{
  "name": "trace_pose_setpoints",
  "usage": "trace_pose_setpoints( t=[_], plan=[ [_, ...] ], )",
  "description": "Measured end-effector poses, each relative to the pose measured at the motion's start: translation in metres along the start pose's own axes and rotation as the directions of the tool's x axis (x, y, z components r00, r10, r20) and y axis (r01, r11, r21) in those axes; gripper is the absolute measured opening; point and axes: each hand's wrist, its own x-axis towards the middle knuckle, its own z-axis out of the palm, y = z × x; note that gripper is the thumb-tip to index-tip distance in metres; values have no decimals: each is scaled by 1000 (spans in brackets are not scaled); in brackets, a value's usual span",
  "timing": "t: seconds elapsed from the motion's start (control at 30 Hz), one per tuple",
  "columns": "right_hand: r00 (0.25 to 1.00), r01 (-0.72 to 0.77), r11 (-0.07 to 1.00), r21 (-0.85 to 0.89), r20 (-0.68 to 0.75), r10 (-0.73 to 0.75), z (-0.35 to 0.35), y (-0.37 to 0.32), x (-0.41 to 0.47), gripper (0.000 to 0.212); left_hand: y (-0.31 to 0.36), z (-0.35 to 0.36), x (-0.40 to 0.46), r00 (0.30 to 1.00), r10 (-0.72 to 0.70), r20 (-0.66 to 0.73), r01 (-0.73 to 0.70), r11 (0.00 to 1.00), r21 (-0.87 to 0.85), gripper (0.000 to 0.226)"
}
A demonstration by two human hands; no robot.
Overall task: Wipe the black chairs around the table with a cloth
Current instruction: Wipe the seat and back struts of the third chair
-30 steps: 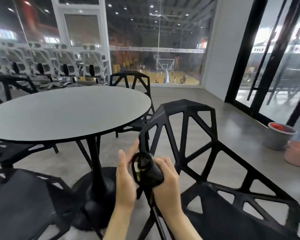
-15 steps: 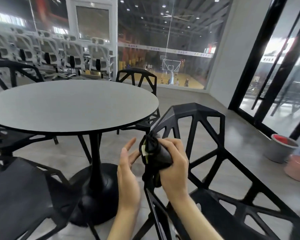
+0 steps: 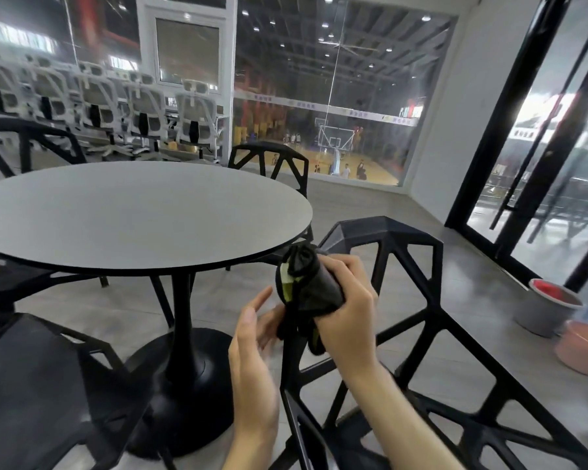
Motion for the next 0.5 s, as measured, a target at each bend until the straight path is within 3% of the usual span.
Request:
trace_pose_setpoints(
  t=[0.07, 0.17, 0.23, 0.3, 0.4, 0.5],
  plan=[
    [1000, -21, 997, -72, -7, 21, -3, 19, 27, 30, 1, 1, -2, 1000, -24, 8, 24, 1000, 6, 50],
    [966, -220, 967, -129, -163, 198, -7, 46, 75, 17, 2, -1, -4, 999, -33, 3, 33, 999, 16, 53],
    [958, -257, 960, -114, -162, 237, -3, 49, 84, 31, 4, -1, -5, 1000, -25, 5, 25, 999, 41, 51],
    [984, -163, 985, -57, -85, 158, 5, 39, 71, 44, 6, -1, -2, 1000, -10, -11, 11, 995, 96, 43],
    [999, 31, 999, 20, 38, -32, 8, 30, 39, 46, 13, -1, 30, 997, 55, -55, -37, 957, 287, 26],
    [986, 91, 993, 72, 132, -100, -7, 38, 40, 53, 30, 23, 78, 997, 44, 68, -76, 796, 601, 31]
  ],
)
